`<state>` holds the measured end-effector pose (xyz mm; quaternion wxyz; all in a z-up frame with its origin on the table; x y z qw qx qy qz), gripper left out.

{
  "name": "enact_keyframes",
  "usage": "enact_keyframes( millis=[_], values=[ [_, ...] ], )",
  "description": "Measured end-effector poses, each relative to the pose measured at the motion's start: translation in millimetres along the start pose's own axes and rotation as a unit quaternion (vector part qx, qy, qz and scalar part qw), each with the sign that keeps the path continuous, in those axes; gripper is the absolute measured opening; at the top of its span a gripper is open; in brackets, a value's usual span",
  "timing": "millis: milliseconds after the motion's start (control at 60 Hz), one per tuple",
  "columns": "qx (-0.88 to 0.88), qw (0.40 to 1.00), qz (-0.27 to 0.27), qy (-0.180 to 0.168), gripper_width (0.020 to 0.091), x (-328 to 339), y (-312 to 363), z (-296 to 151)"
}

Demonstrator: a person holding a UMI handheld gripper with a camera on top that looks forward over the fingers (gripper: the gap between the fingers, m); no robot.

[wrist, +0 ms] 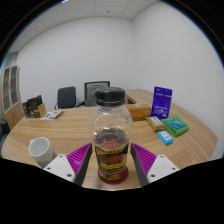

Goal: Pour water

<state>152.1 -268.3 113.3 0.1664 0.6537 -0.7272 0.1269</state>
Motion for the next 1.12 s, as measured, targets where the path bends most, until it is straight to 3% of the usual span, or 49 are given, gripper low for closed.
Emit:
enact_keyframes(
  millis=[17, 33, 67, 133, 383, 683, 1117],
  values=[
    [-0.003, 1.000, -0.001, 0.006, 0.0856, 2.2, 1.1, 0.1],
    [-0.006, 1.000, -0.002, 0.010, 0.0862, 4.8, 1.7, -0.2],
    [-0.012, 1.000, -0.001, 0.015, 0.0820, 11.6, 1.7, -0.8],
    [-0.015, 1.000, 0.010, 0.023, 0.0866, 31.1, 1.7, -4.4],
    [0.006, 0.999, 0.022, 0.044, 0.0853, 169.3, 36.2, -19.4],
    [0.034, 0.997, -0.006, 0.072, 0.0856, 320.9, 96.1, -10.7],
    [0.054, 0.995, -0.009, 0.084, 0.0858, 369.9, 109.5, 9.0]
  ],
)
Point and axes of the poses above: the point between the fingertips, and its own axes, seen from behind it with the camera up: y to the left, z down, x backward, against the way the camera looks, the point moved 9 cm from there along x, backward, against the way the camera looks, and after that the axes turned 3 degrees about -z, right-handed, at the moved point
